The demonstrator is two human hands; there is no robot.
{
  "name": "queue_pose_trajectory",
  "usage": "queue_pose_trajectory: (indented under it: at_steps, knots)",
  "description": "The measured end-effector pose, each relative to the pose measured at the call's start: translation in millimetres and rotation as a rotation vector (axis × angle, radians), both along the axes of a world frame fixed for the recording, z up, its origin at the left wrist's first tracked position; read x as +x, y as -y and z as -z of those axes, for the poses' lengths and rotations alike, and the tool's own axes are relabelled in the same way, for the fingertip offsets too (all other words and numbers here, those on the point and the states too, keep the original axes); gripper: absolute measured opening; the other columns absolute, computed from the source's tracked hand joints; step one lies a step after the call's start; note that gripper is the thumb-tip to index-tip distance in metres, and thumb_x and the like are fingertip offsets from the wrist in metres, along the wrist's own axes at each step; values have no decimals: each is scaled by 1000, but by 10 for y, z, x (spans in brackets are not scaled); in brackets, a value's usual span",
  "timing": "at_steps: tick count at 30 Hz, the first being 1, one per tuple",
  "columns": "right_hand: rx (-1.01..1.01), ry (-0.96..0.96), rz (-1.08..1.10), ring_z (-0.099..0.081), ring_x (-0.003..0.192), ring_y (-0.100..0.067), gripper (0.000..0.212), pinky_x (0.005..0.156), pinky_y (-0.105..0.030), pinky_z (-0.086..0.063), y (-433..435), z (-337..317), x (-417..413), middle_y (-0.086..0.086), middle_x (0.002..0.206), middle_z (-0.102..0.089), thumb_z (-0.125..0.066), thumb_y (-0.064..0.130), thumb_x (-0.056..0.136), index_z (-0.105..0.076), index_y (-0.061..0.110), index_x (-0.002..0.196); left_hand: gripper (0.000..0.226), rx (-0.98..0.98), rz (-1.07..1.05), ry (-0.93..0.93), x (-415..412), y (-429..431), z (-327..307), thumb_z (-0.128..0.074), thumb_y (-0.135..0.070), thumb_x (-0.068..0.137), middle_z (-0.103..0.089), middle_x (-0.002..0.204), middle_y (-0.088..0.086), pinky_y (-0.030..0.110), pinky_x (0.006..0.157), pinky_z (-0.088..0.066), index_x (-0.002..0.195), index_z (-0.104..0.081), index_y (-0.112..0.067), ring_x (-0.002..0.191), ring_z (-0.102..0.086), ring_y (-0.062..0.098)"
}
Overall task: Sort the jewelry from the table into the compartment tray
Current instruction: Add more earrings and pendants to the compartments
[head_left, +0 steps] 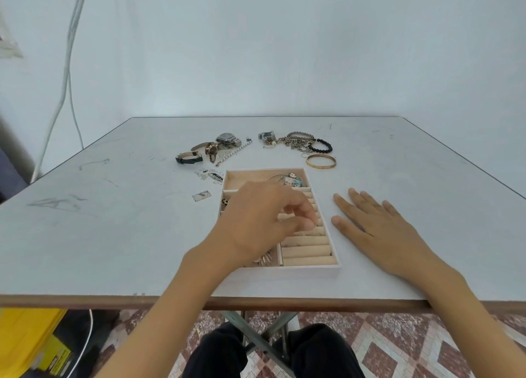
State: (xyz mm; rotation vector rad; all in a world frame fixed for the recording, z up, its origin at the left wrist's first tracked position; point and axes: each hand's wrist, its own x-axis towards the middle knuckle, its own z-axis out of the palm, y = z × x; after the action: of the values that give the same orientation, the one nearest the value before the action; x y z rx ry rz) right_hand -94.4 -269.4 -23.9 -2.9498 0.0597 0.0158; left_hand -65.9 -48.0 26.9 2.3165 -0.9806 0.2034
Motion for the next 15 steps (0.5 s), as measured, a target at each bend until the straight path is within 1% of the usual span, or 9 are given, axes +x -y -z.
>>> queue_pose_trajectory:
  at_steps: [2, 5, 8, 15]
  knots:
    - [4, 6, -1, 8, 146, -6, 59, 120, -33, 5, -4, 0, -1, 9, 160, 6, -15, 58, 95, -3, 40, 150, 5, 62, -28, 73, -39, 59, 31, -69, -36, 82, -67, 82, -17, 30, 89, -33, 86, -72, -35, 90, -55, 4]
    - [2, 6, 3, 7, 147, -7, 59, 120, -33, 4, -8, -2, -5, 9, 160, 5, -15, 57, 96, -4, 40, 151, 7, 101, -30, 110, -55, 103, 67, -67, -36, 84, -70, 86, -17, 37, 92, -37, 89, -72, -35, 92, -55, 6]
    - [0, 7, 3, 6, 147, -8, 59, 120, -34, 3, -11, -1, -2, 8, 160, 4, -16, 57, 96, -5, 39, 151, 9, 146, -56, 170, -59, 115, 80, -63, -40, 87, -69, 89, -18, 37, 94, -31, 92, -70, -36, 93, -52, 5]
    - [7, 16, -3, 5, 147, -9, 58, 120, -35, 2, -8, -3, -9, 6, 161, 3, -17, 56, 97, -6, 38, 151, 13, 193, -47, 261, -92, 133, 111, -61, -41, 87, -68, 89, -19, 32, 90, -25, 95, -70, -36, 96, -50, 6]
